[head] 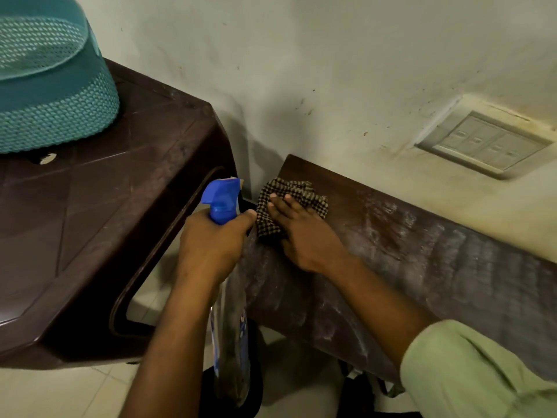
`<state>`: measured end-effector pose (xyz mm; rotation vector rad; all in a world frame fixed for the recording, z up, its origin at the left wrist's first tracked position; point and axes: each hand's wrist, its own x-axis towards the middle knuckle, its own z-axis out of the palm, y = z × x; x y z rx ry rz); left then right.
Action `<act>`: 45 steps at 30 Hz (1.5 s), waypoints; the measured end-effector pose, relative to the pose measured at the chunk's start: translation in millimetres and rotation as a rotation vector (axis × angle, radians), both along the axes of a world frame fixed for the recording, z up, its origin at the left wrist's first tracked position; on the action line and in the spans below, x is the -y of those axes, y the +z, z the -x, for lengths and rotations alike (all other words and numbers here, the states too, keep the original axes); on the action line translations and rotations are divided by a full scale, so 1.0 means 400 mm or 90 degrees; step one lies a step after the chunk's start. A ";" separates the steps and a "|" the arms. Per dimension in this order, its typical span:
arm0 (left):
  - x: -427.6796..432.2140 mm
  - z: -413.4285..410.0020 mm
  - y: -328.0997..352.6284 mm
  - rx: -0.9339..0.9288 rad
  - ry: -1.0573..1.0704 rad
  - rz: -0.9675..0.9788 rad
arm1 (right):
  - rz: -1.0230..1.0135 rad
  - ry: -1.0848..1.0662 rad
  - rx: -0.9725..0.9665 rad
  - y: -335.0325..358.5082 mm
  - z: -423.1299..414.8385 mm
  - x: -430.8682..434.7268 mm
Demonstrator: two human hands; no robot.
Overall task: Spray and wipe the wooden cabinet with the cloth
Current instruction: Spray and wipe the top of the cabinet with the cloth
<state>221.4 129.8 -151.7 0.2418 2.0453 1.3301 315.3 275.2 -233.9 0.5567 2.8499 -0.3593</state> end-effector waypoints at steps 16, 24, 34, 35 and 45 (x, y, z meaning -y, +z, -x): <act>0.009 -0.072 -0.013 -0.071 0.076 -0.033 | 0.039 0.007 0.061 0.005 -0.027 0.120; 0.036 -0.117 -0.021 -0.091 0.108 -0.032 | 0.056 -0.057 0.099 0.029 0.040 0.084; 0.082 -0.090 0.012 -0.085 0.176 -0.029 | 0.060 0.055 0.041 0.015 -0.077 0.195; 0.086 -0.087 0.016 -0.092 0.175 -0.032 | 0.058 0.046 0.026 0.008 -0.071 0.184; 0.112 -0.024 0.022 -0.046 0.137 -0.046 | 0.074 -0.019 -0.002 0.010 -0.015 0.203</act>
